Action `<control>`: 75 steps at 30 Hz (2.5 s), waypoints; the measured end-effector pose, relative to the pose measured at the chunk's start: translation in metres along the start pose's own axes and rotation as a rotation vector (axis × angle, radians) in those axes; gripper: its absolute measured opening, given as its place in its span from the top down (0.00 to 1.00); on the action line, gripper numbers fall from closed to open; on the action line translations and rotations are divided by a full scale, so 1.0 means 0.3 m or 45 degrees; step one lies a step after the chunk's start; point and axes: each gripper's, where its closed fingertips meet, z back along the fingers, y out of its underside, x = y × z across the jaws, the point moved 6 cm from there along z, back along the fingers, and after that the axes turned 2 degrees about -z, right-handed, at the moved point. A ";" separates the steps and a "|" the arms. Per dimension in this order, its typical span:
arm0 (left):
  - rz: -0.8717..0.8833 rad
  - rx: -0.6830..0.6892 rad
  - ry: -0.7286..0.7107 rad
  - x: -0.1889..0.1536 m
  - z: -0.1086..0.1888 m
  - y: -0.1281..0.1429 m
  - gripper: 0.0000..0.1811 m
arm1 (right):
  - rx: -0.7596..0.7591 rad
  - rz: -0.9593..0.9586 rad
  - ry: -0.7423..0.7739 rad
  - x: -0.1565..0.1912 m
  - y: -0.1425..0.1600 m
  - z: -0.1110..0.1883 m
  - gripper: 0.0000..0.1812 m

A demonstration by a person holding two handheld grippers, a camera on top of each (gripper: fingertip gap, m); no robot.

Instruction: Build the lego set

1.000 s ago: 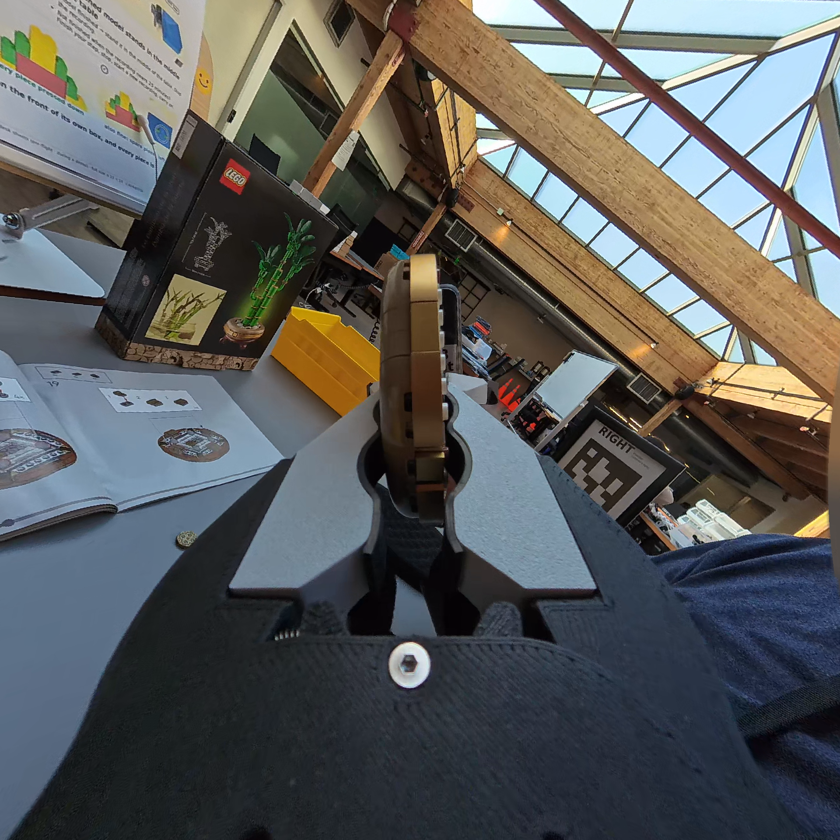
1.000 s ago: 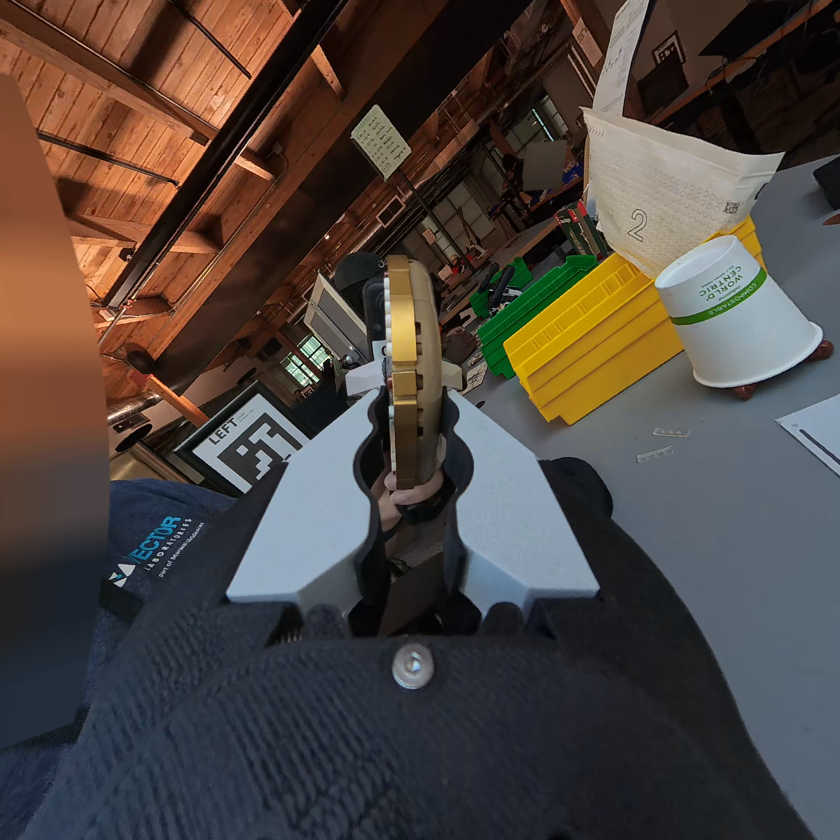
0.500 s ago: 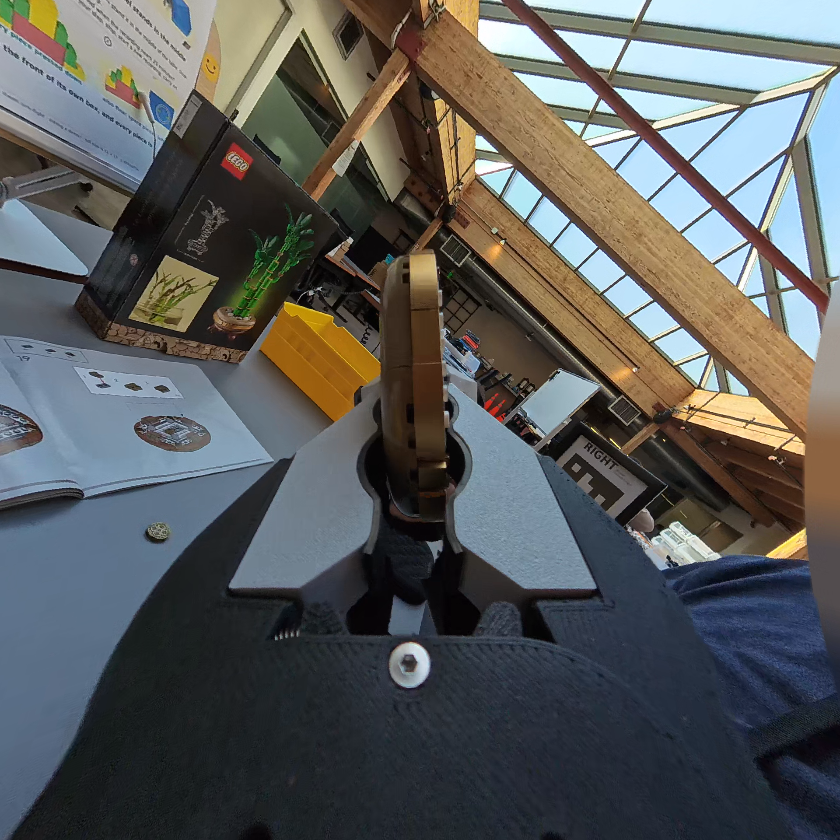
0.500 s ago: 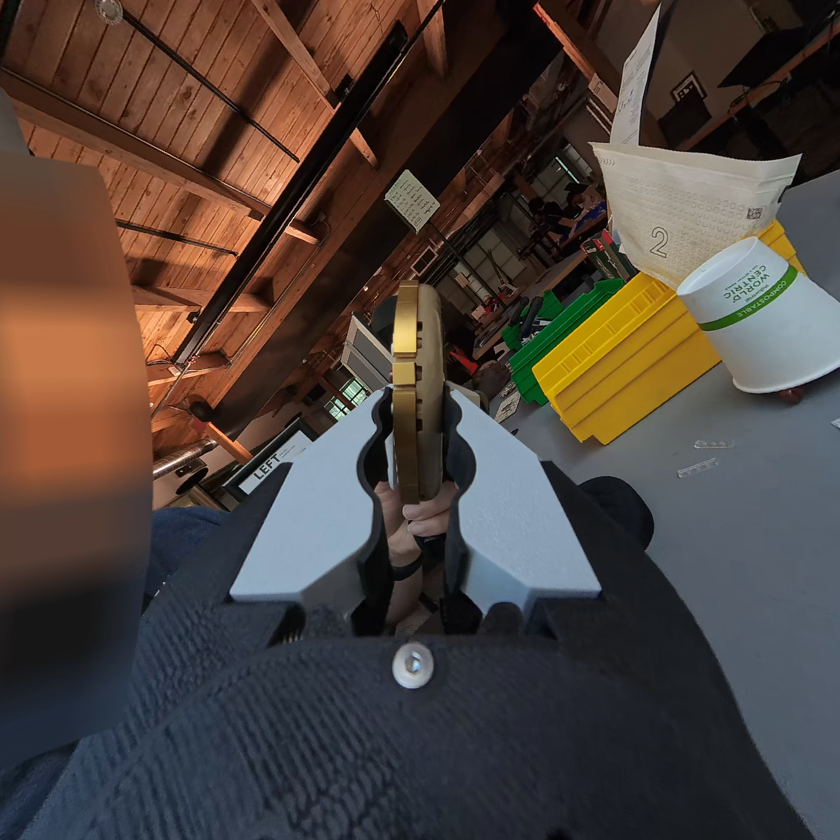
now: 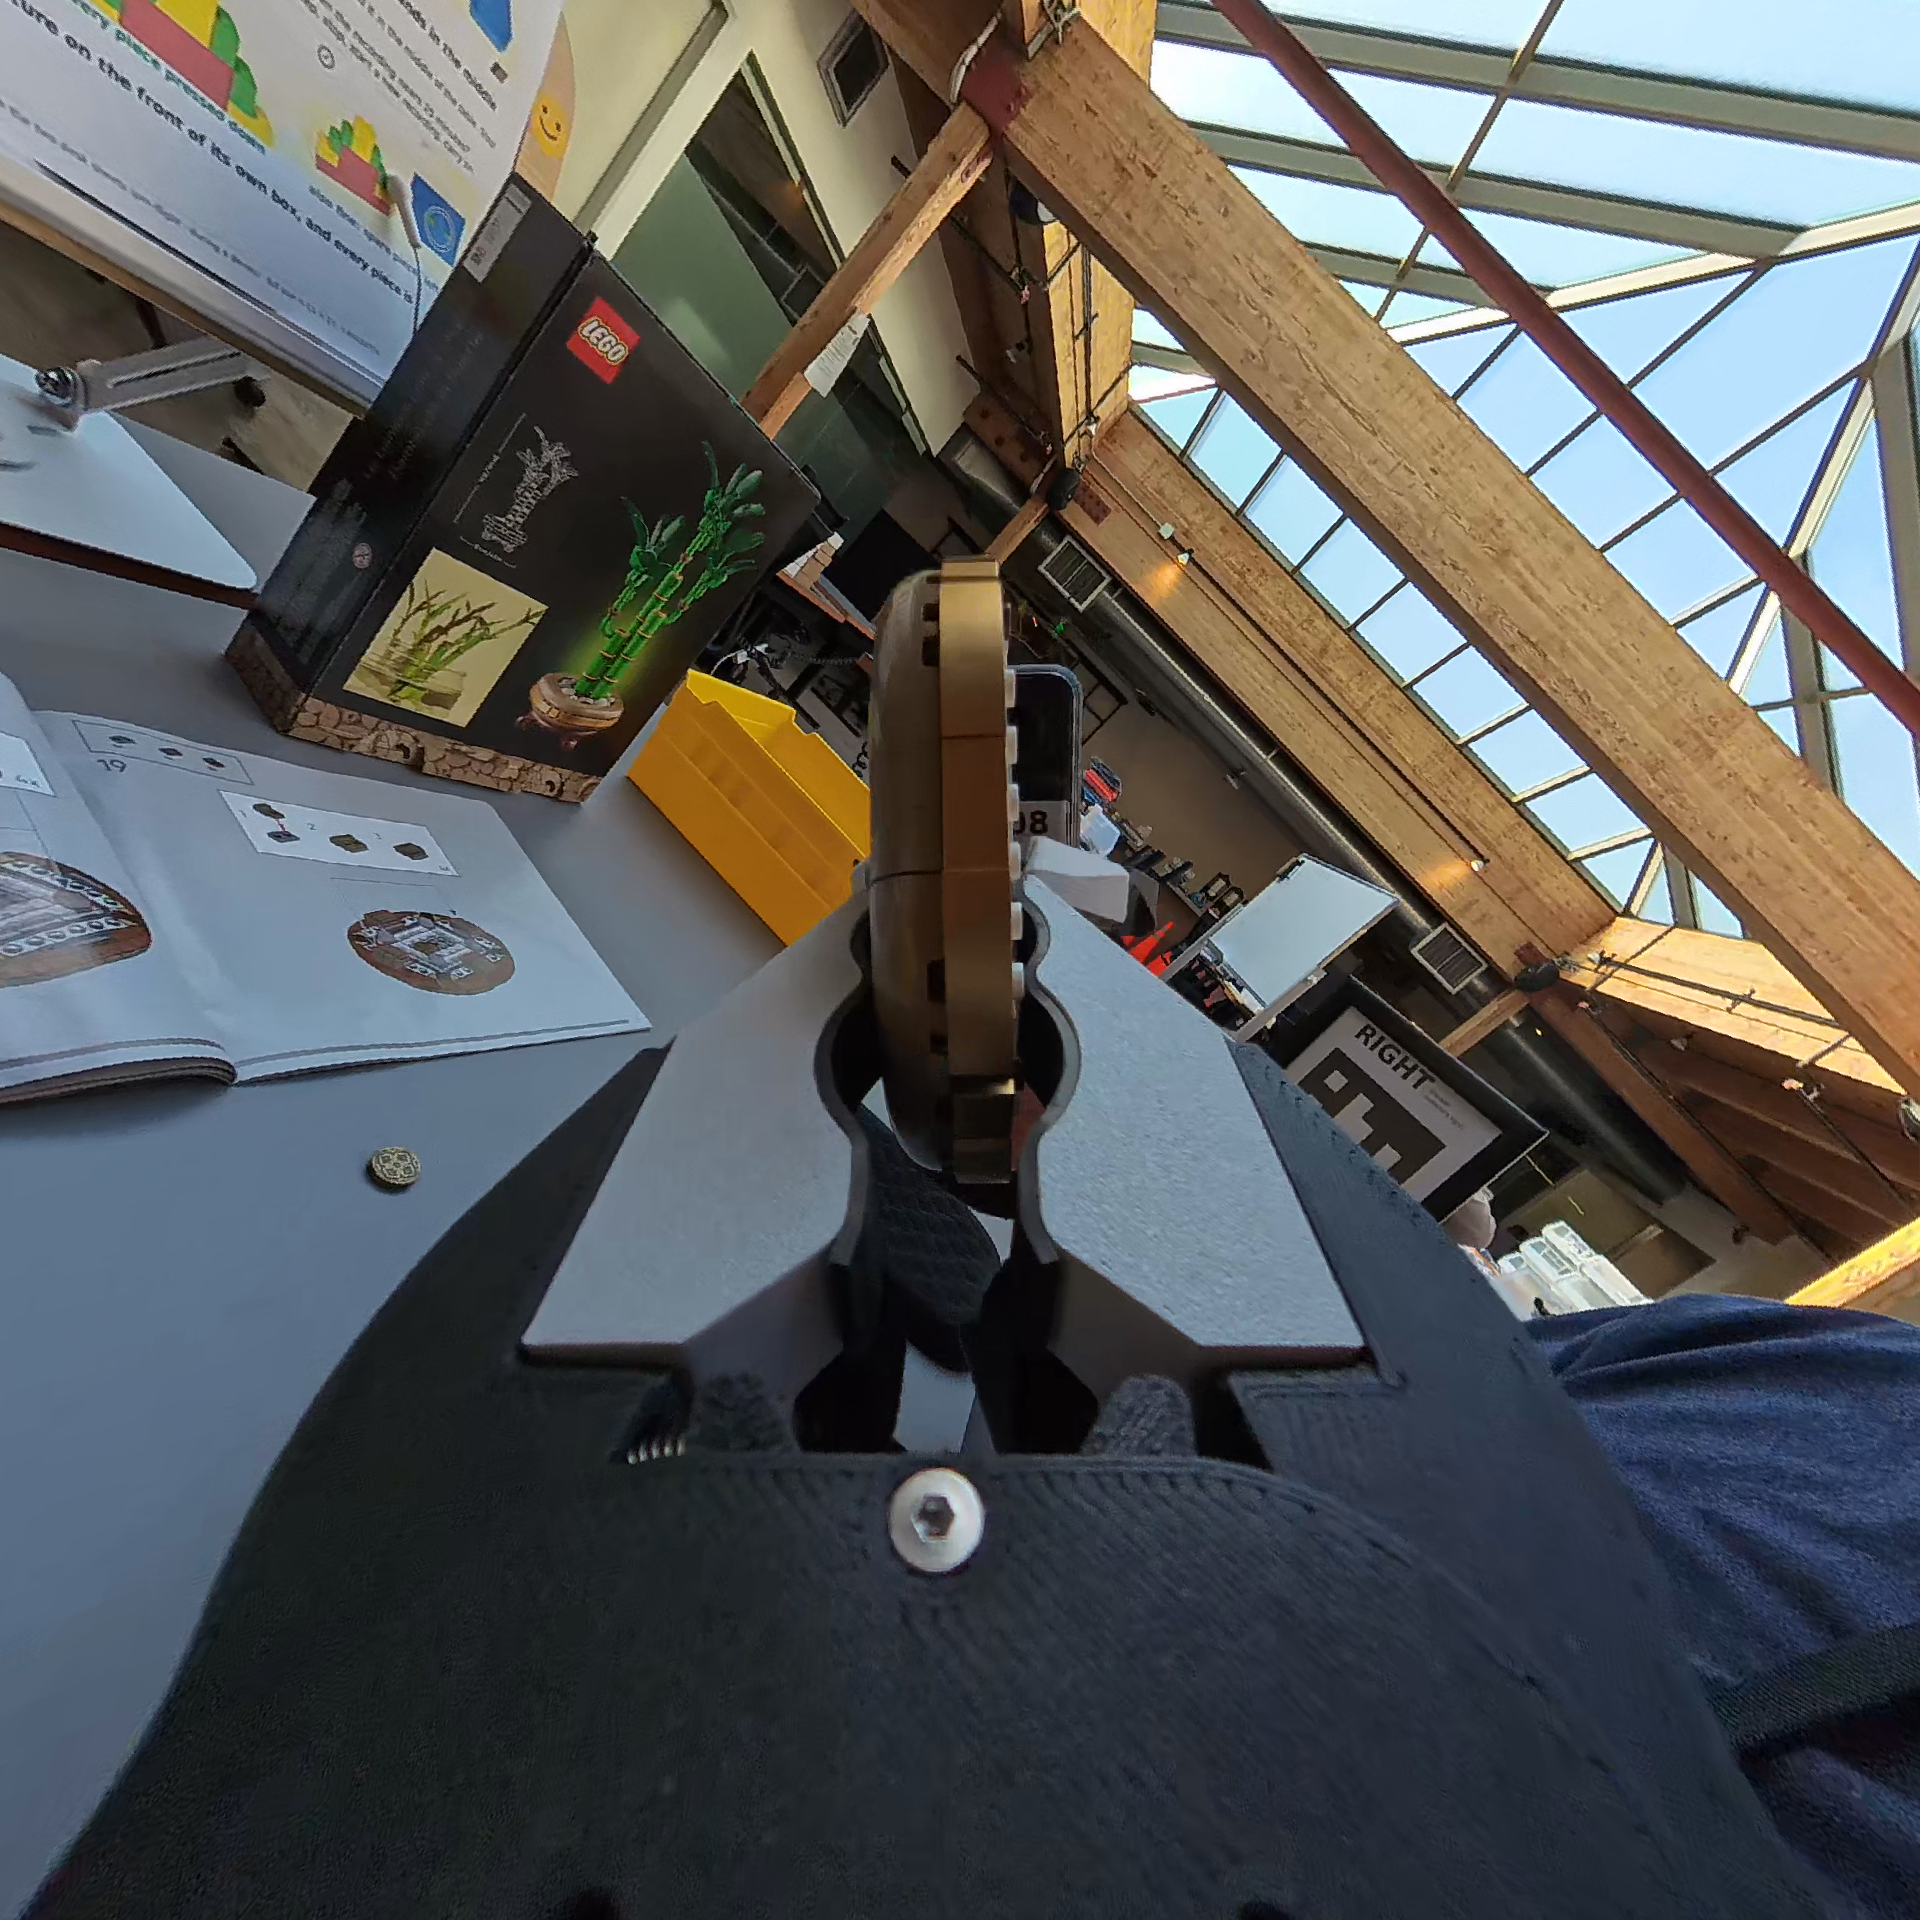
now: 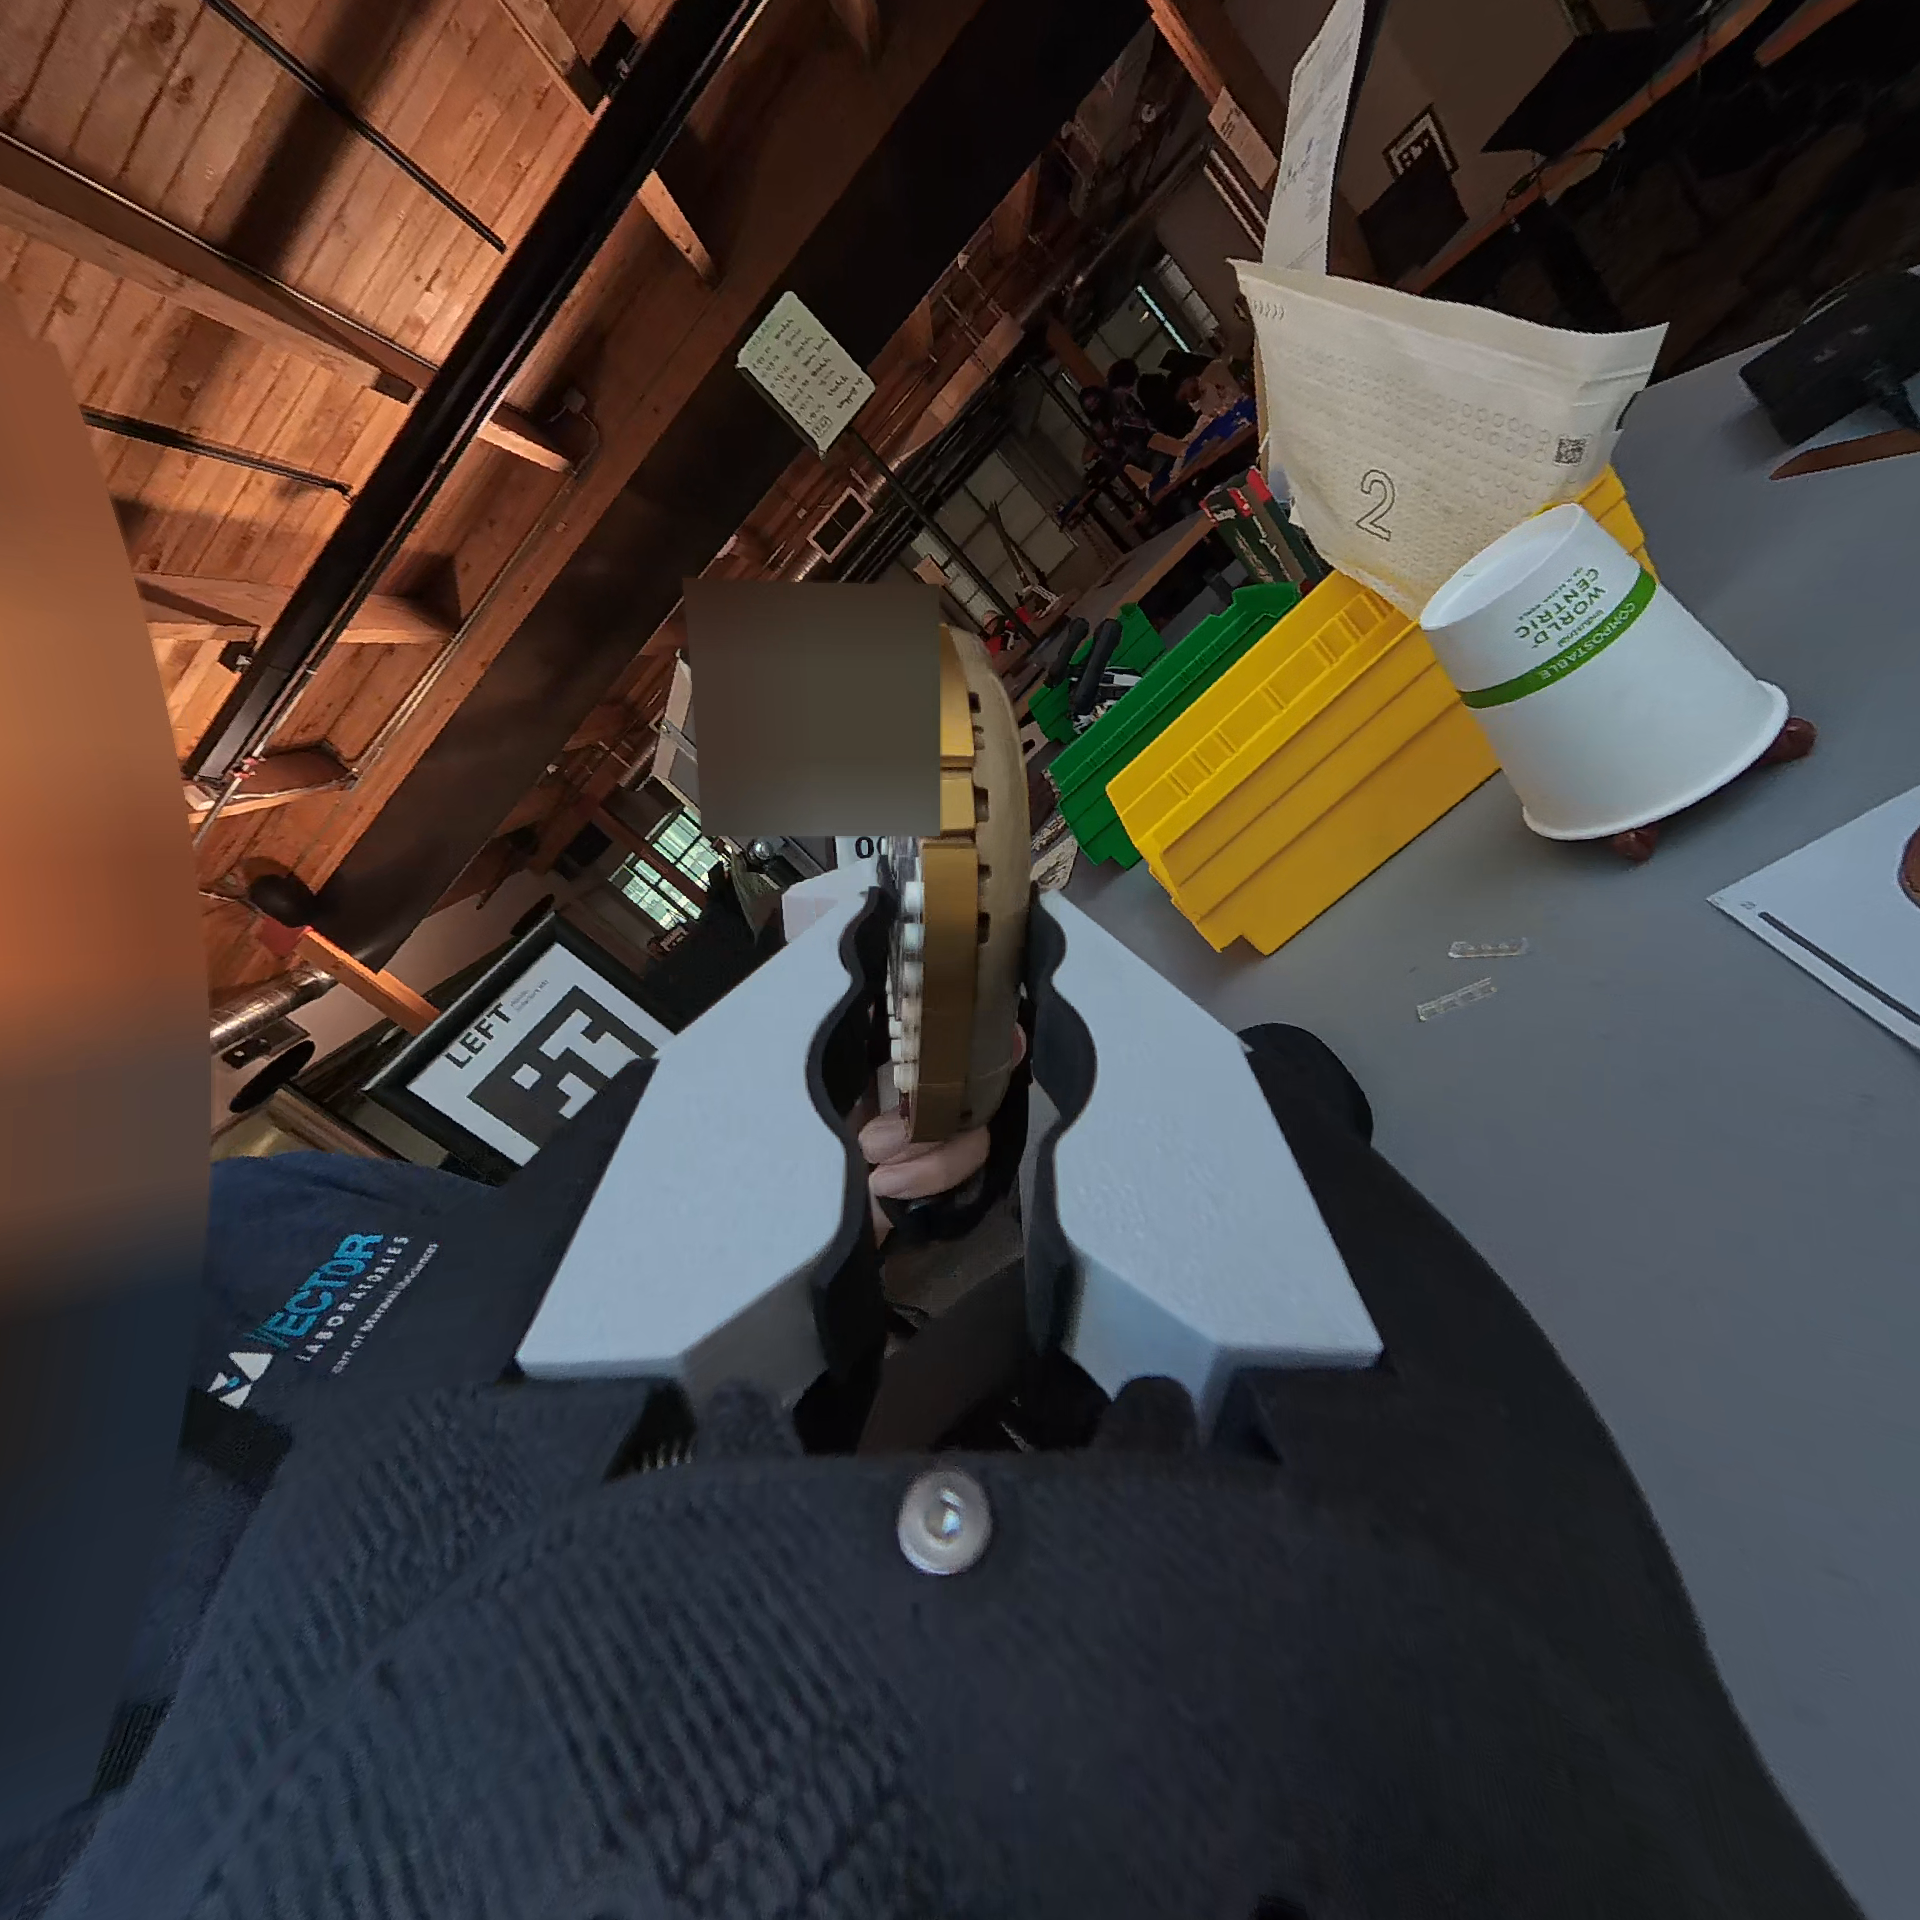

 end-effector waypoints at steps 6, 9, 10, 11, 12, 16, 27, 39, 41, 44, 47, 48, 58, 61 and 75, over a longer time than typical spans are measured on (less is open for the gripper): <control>0.000 -0.016 0.007 -0.001 0.001 -0.003 0.90 | -0.042 -0.075 -0.047 -0.004 -0.002 -0.001 0.89; -0.002 -0.026 0.002 0.003 0.002 -0.003 0.90 | -0.072 -0.120 -0.053 -0.010 -0.003 -0.003 0.89; -0.007 -0.031 -0.002 0.004 0.002 -0.003 0.90 | -0.084 -0.145 -0.065 -0.013 -0.004 -0.004 0.89; -0.018 -0.033 -0.011 0.005 0.003 -0.003 0.90 | -0.091 -0.163 -0.074 -0.016 -0.005 -0.005 0.88; -0.031 -0.031 -0.021 0.006 0.003 -0.002 0.90 | -0.094 -0.174 -0.075 -0.019 -0.004 -0.005 0.88; -0.032 -0.034 -0.028 0.011 0.003 0.000 0.90 | -0.103 -0.171 -0.051 -0.025 -0.005 -0.007 0.88; -0.017 -0.042 -0.011 0.012 -0.003 0.002 0.90 | -0.111 -0.134 -0.050 -0.025 -0.009 -0.003 0.89; 0.010 -0.055 -0.012 0.023 -0.006 0.013 0.90 | -0.114 -0.129 -0.039 -0.036 -0.003 0.002 0.89; -0.009 -0.056 -0.013 0.018 -0.006 0.011 0.90 | -0.114 -0.119 -0.052 -0.031 -0.005 0.003 0.88; -0.017 -0.073 -0.008 0.014 -0.006 0.008 0.90 | -0.117 -0.100 -0.047 -0.024 -0.007 0.001 0.89; -0.009 -0.047 0.013 0.012 -0.011 0.010 0.89 | -0.106 -0.113 -0.056 -0.023 -0.011 0.008 0.89; -0.013 -0.031 0.009 0.013 -0.011 0.011 0.89 | -0.105 -0.124 -0.056 -0.025 -0.010 0.010 0.89; 0.065 0.033 0.054 0.028 0.012 0.000 0.89 | -0.100 -0.183 -0.080 -0.042 -0.003 0.032 0.89; 0.114 0.001 0.056 0.038 0.016 0.003 0.90 | -0.100 -0.189 -0.119 -0.033 -0.008 0.032 0.87; -0.010 0.023 -0.039 0.035 0.009 0.011 0.90 | -0.077 -0.158 -0.008 -0.052 -0.010 0.034 0.88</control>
